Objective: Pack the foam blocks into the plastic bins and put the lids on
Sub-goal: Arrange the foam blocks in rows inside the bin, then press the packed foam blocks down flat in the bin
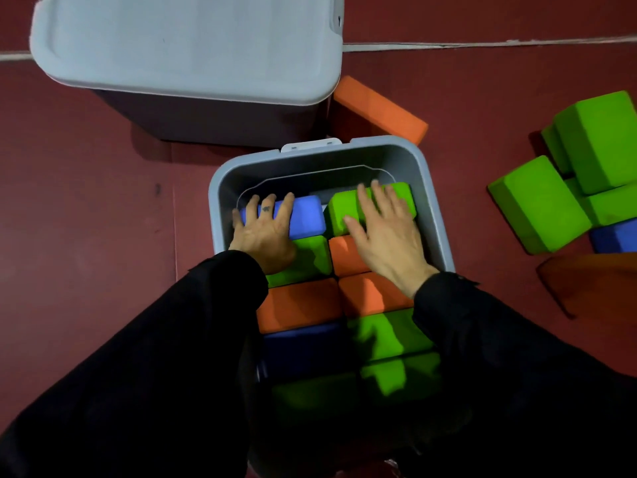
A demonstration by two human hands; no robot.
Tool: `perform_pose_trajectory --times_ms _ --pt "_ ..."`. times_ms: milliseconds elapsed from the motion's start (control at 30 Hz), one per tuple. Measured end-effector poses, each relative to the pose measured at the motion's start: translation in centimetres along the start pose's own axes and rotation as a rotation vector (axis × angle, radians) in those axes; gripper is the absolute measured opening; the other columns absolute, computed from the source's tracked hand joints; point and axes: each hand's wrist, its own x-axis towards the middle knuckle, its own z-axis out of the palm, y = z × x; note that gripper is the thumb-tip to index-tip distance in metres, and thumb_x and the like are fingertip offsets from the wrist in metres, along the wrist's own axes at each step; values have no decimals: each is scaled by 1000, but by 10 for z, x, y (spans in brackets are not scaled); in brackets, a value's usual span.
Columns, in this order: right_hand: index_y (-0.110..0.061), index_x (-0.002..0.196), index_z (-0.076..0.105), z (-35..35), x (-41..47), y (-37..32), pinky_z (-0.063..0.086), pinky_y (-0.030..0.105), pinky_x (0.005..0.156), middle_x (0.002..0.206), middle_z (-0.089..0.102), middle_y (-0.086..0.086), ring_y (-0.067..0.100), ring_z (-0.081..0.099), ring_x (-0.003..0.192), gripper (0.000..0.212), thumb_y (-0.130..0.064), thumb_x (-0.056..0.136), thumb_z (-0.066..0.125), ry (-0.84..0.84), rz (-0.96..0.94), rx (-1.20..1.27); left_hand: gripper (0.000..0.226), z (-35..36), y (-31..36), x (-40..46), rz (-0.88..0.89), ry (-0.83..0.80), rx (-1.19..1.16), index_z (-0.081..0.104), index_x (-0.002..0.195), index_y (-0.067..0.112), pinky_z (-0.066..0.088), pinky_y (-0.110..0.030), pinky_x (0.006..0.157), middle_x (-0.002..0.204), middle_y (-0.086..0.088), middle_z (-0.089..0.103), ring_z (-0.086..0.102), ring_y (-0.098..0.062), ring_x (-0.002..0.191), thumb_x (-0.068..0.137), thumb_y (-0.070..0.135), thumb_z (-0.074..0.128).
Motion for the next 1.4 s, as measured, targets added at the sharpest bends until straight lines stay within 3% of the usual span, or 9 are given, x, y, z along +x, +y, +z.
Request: perform_pose_trajectory --times_ms 233,367,500,600,767,933,1100,1233,1400 --pt "-3 161 18 38 -3 -26 7 62 124 168 9 25 43 6 156 113 -86 85 27 -102 63 -103 87 25 14 -5 127 174 183 14 160 21 3 -75 113 168 -13 7 4 -39 154 83 61 17" --pt "-11 164 6 29 -1 -13 -2 60 125 170 -7 20 38 -9 157 113 -89 84 24 -212 12 16 78 32 16 -15 199 167 295 25 158 17 14 -79 107 167 -13 13 13 -38 153 89 52 25" --pt "-25 163 18 -10 -7 28 5 48 128 172 6 10 32 1 158 85 -73 95 33 -277 -19 157 71 31 33 -32 237 137 356 21 159 20 25 -71 108 167 -12 10 15 -38 153 91 39 34" --pt "-22 158 34 -21 -46 51 23 47 125 167 23 15 37 25 153 79 -56 89 50 -266 -173 30 68 35 45 -56 329 118 378 24 158 23 29 -66 110 167 -13 12 17 -36 152 95 49 32" --pt "-28 158 34 -20 -109 61 26 49 121 170 17 13 37 28 151 76 -24 88 63 -364 -427 -152 90 48 69 -107 344 77 322 38 146 11 34 -60 110 156 -13 36 23 -33 150 82 73 21" --pt "-31 161 21 -32 -160 46 24 49 123 171 6 11 34 18 154 85 -53 91 62 -459 -347 -150 90 54 81 -163 347 33 318 43 129 17 42 -50 101 139 -10 42 38 -31 130 72 86 41" --pt "-33 162 -5 -20 -206 20 14 73 116 171 -14 8 36 -5 157 127 -77 71 72 -696 -306 -289 117 86 76 -212 328 -297 496 1 157 22 30 -68 105 162 -10 5 0 -36 153 73 76 62" --pt "-32 158 -24 -4 -226 19 19 79 111 165 -33 7 41 -15 155 127 -40 84 79 -642 -210 -364 107 108 78 -228 257 -219 544 -12 158 21 32 -75 101 166 -6 -8 -11 -41 152 87 53 61" --pt "-34 151 -36 19 -233 25 21 76 112 160 -40 17 50 -22 150 123 5 86 59 -477 -171 -334 80 135 58 -221 180 -3 461 0 156 34 41 -77 83 167 -5 -1 9 -44 152 95 21 51"
